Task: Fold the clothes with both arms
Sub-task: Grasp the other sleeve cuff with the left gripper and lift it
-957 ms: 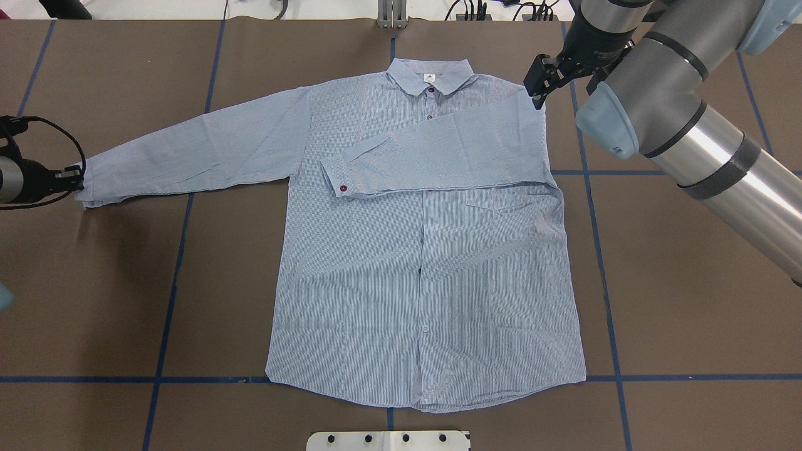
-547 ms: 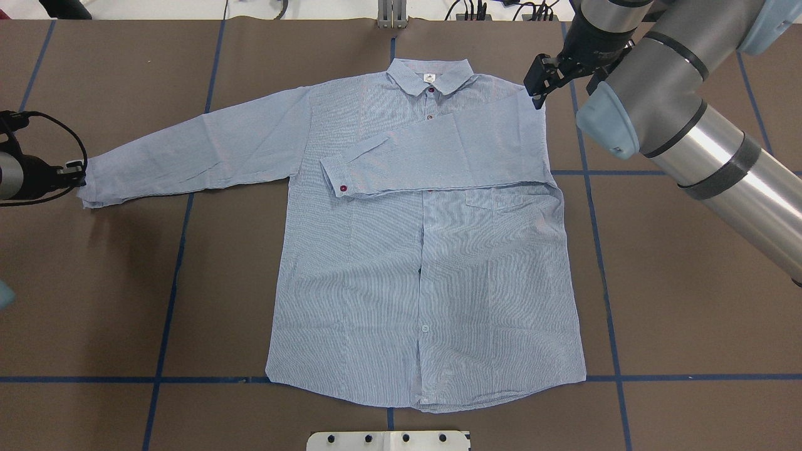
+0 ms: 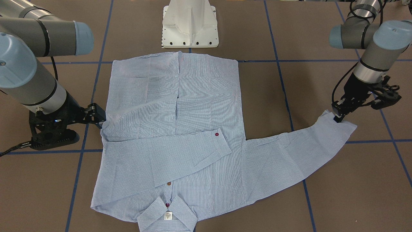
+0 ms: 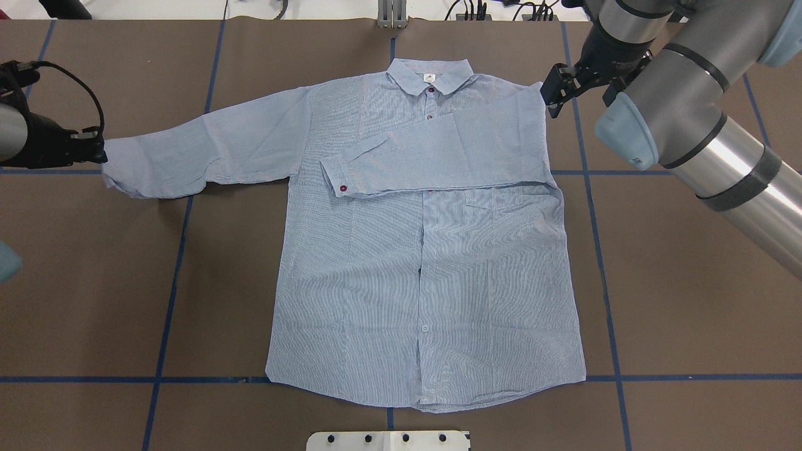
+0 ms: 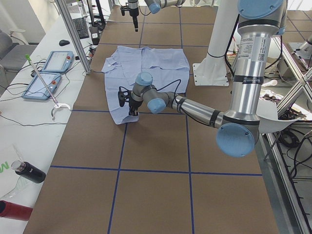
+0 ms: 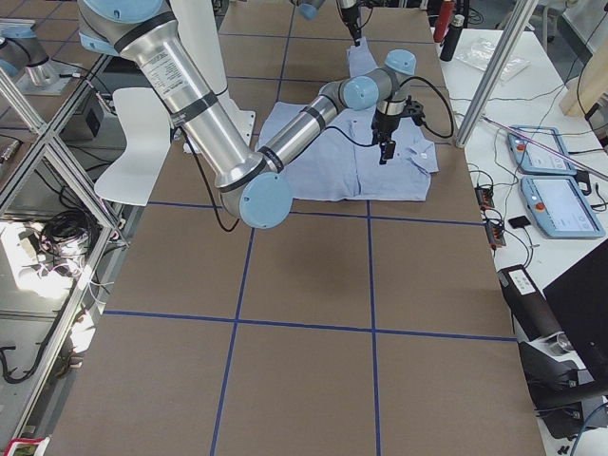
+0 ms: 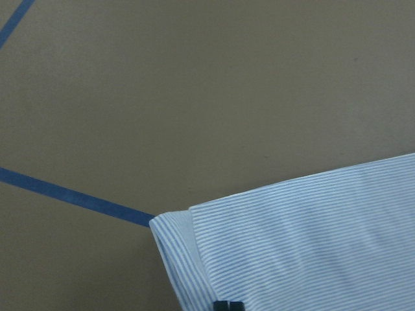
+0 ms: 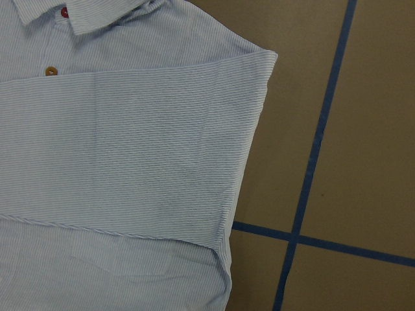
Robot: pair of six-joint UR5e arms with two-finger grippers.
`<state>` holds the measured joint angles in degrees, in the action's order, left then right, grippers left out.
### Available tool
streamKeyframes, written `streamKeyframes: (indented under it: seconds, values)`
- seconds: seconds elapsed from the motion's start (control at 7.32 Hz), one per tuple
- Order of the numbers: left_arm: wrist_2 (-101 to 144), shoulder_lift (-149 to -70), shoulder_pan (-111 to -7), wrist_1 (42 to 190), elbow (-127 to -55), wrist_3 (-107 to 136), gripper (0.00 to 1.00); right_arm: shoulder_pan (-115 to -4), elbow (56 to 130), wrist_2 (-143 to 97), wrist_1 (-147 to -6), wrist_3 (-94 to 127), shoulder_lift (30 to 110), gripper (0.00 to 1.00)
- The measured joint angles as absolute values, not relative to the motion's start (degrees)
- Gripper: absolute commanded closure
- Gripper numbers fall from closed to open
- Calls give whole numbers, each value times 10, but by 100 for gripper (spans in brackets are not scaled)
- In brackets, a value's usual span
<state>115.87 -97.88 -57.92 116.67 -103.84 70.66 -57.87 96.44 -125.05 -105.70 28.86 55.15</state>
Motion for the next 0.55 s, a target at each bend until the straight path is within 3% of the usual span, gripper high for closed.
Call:
streamKeyframes:
  seconds: [0.27, 0.55]
  values:
    - [1239, -1082, -611, 1061, -1075, 732, 100, -593, 1001, -1250, -1075, 286, 599, 0]
    - [1260, -1206, -599, 1008, -1063, 841, 100, -599, 1044, -1250, -1091, 270, 655, 0]
